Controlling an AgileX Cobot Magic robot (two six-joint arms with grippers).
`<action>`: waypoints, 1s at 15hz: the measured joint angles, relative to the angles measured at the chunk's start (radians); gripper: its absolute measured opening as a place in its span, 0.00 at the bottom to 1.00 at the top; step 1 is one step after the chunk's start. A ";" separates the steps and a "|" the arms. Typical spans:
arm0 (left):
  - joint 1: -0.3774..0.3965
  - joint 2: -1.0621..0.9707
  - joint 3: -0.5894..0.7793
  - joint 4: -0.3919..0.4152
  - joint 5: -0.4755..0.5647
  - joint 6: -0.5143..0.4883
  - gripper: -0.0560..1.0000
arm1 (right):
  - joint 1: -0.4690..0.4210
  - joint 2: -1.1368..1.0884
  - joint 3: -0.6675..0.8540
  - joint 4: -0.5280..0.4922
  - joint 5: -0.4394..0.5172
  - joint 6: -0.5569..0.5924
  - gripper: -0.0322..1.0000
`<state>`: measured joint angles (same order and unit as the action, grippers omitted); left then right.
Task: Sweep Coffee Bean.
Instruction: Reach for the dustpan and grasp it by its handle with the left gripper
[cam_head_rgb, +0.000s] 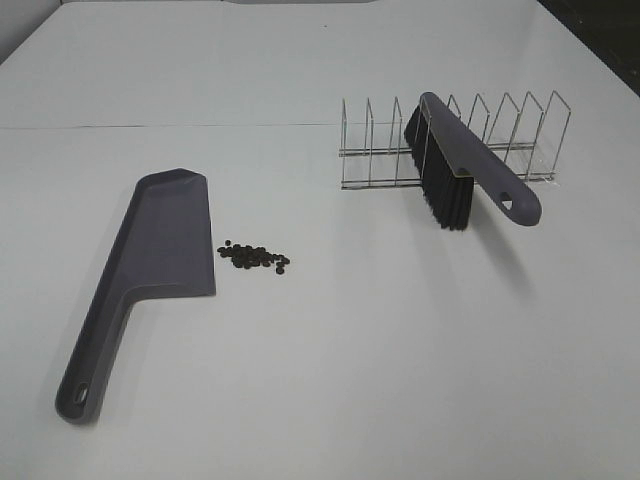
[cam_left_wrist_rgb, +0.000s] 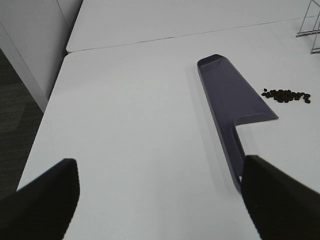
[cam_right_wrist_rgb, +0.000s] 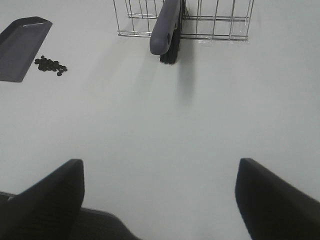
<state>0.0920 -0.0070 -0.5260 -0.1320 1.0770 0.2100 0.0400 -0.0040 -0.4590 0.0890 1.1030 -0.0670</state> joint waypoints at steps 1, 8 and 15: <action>0.000 0.000 0.000 0.000 0.000 0.000 0.82 | 0.000 0.000 0.000 0.000 0.000 0.000 0.78; 0.000 0.000 0.000 -0.007 0.000 0.000 0.82 | 0.000 0.000 0.000 0.000 0.000 0.000 0.78; 0.000 0.000 0.000 -0.008 0.000 0.000 0.82 | 0.000 0.000 0.000 0.000 0.000 0.000 0.78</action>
<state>0.0920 -0.0070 -0.5260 -0.1400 1.0770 0.2100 0.0400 -0.0040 -0.4590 0.0890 1.1030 -0.0670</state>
